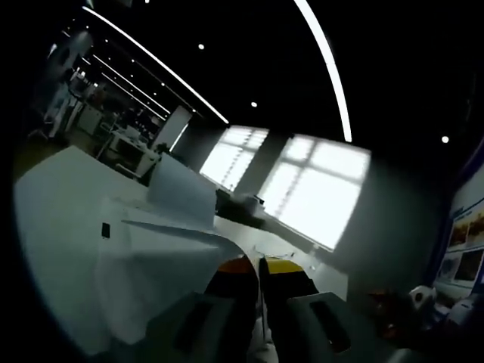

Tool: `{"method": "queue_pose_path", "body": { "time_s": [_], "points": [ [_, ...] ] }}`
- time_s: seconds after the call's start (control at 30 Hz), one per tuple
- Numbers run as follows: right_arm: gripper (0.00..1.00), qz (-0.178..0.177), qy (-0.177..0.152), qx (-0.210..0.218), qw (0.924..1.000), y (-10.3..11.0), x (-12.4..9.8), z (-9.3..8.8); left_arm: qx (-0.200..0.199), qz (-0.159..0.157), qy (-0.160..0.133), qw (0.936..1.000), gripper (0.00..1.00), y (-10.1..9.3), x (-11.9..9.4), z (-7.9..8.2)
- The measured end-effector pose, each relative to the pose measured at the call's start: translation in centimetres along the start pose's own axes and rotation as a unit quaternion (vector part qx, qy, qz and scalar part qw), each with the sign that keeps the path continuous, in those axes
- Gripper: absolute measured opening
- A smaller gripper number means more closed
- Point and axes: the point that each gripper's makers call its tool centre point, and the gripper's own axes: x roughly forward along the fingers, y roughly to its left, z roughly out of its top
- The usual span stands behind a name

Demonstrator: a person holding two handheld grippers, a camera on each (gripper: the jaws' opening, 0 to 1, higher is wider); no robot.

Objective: Remove the paper from the printer output slot and place it on top of the printer

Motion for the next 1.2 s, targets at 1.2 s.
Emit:
{"method": "queue_pose_path", "body": {
  "time_s": [1.2],
  "points": [
    [0.85, -0.002, -0.001, 0.001, 1.0, 0.0, 0.0, -0.1, -0.082, 0.012, 0.006, 0.9965, 0.07, 2.2, -0.1, -2.4]
  ]
}}
